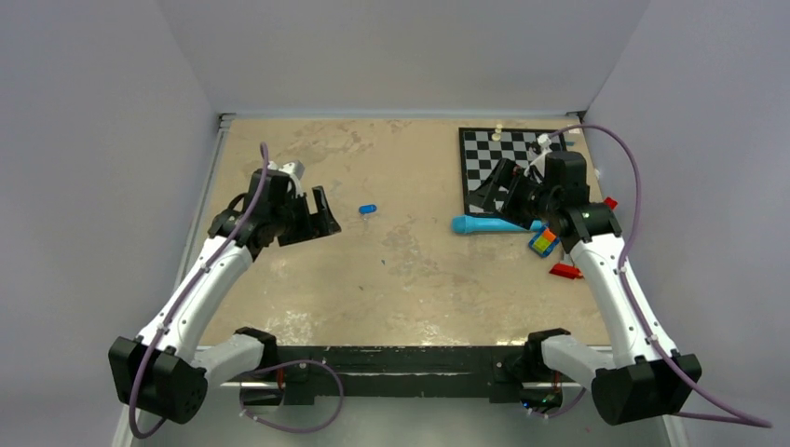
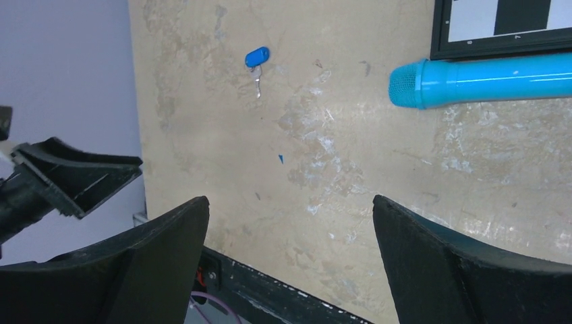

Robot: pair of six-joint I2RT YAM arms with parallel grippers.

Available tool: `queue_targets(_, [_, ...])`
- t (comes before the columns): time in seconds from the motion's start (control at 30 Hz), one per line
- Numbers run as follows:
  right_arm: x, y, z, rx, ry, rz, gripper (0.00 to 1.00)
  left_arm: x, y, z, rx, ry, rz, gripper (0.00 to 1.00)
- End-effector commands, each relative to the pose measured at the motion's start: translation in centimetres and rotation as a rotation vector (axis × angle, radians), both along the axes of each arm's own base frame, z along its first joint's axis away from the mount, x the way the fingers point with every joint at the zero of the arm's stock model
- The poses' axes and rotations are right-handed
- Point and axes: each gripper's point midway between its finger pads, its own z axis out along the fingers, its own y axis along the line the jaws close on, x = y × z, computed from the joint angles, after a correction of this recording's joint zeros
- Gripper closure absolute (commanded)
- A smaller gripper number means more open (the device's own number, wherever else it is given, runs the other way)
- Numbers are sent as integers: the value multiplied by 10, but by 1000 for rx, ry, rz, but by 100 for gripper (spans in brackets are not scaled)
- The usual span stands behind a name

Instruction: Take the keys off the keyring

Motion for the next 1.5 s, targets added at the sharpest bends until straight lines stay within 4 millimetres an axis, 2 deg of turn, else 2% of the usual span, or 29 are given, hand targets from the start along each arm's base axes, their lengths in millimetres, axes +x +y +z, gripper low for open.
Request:
queue_targets(0.0, [-4, 11, 28, 28, -50, 91, 5, 30, -22, -6, -83, -23, 32, 13])
queue_targets(0.23, [-17, 22, 22, 93, -15, 139, 5, 70, -44, -49, -180, 49, 130, 25])
queue_targets(0.43, [-35, 21, 18, 116, -18, 141, 5, 102, -59, -70, -203, 58, 122, 31])
queue_targets(0.7, [-48, 19, 13, 106, -9, 144, 6, 134, -65, -98, -176, 67, 133, 40])
queue_targets(0.97, [-50, 18, 11, 96, 1, 146, 6, 150, -68, -113, -184, 78, 170, 47])
queue_targets(1.1, [-49, 19, 8, 103, 11, 145, 6, 152, -62, -120, -158, 80, 197, 50])
queue_targets(1.47, [-48, 19, 1, 100, 30, 151, 6, 164, -68, -129, -175, 87, 205, 58])
